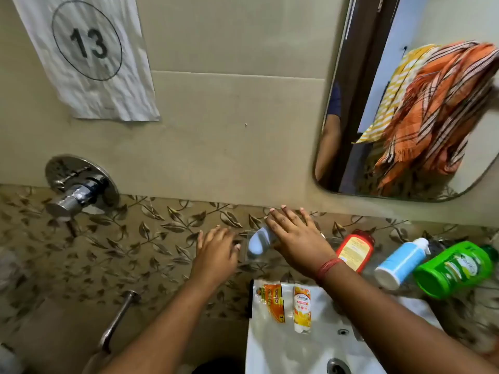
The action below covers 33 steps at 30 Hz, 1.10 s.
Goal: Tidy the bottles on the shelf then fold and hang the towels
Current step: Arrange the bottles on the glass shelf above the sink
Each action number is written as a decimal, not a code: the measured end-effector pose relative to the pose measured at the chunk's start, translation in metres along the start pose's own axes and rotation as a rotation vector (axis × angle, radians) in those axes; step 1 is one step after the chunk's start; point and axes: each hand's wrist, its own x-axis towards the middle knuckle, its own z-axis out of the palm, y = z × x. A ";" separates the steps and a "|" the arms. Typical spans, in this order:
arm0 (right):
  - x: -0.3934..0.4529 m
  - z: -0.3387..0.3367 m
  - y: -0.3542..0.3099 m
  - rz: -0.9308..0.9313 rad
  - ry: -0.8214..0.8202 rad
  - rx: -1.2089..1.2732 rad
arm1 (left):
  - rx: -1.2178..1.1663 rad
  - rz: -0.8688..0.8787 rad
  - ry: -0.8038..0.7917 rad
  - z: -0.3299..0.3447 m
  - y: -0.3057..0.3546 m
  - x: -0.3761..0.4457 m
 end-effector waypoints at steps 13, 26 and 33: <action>0.031 0.010 -0.024 -0.182 -0.033 -0.063 | -0.356 0.126 0.053 0.015 0.004 0.016; 0.029 -0.001 -0.009 0.253 -0.018 0.776 | -0.882 -0.077 -0.053 -0.008 0.030 0.020; 0.024 0.006 -0.010 0.266 -0.074 0.798 | -0.778 -0.041 -0.122 -0.003 0.029 0.017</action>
